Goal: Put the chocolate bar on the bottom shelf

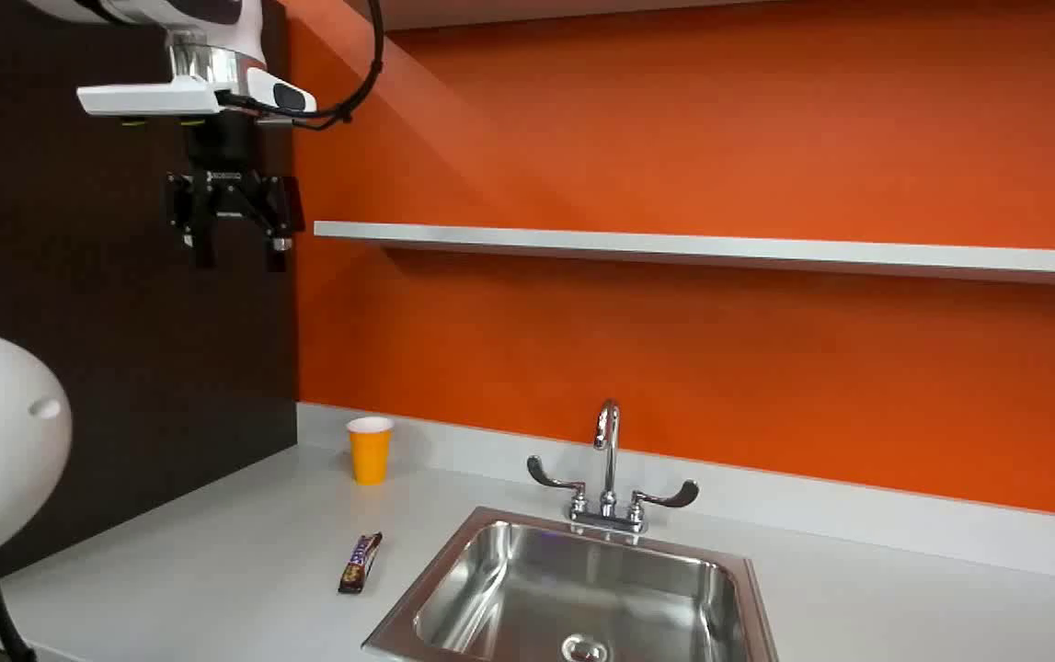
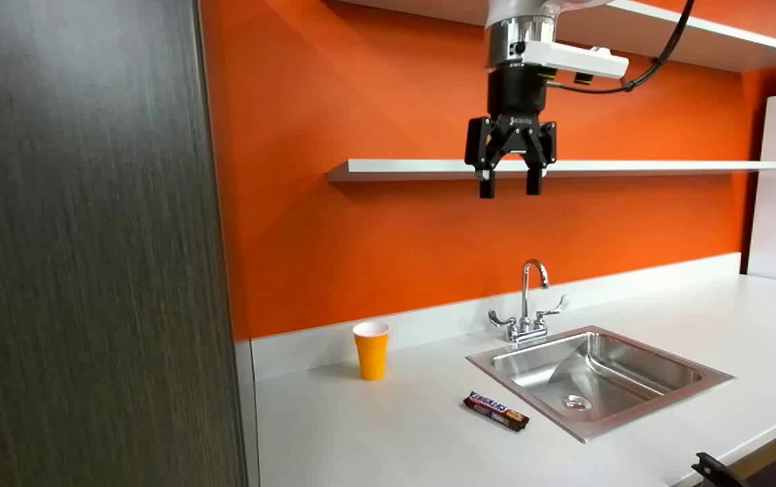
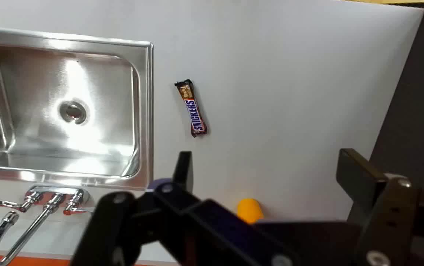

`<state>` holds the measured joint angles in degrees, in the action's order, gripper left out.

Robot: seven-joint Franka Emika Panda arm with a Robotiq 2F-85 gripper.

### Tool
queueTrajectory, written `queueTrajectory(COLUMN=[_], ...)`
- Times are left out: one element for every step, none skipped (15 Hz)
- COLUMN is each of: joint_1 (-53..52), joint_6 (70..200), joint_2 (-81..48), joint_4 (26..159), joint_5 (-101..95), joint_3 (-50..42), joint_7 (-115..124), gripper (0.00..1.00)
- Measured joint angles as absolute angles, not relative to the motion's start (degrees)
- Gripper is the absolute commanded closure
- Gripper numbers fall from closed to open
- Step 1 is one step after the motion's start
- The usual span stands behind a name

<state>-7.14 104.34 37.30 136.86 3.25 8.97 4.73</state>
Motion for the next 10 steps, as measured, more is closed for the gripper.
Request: queueTrajectory(joint_1=[-7.1, -7.1, -7.1, -7.1, -7.1, -7.1, -7.1, -7.1, -7.1, -7.1], joint_6=[104.3, 104.4, 104.4, 104.4, 104.4, 104.5, 105.7, 107.3, 109.6, 112.2], joint_2=[37.3, 37.3, 37.3, 37.3, 37.3, 37.2, 36.9, 36.3, 35.3, 34.1], joint_4=[136.9, 136.9, 136.9, 136.9, 136.9, 136.9, 137.3, 137.9, 138.8, 139.7], joint_5=[3.2, 3.2, 3.2, 3.2, 3.2, 3.2, 3.2, 3.2, 3.1, 3.0], joint_3=[9.0, 9.0, 9.0, 9.0, 9.0, 9.0, 9.0, 9.0, 9.0, 9.0], joint_7=[4.7, 4.7, 4.7, 4.7, 4.7, 4.7, 4.6, 4.6, 4.5, 4.4], gripper=[0.00, 0.00, 0.00, 0.00, 0.00, 0.00, 0.00, 0.00, 0.00, 0.00])
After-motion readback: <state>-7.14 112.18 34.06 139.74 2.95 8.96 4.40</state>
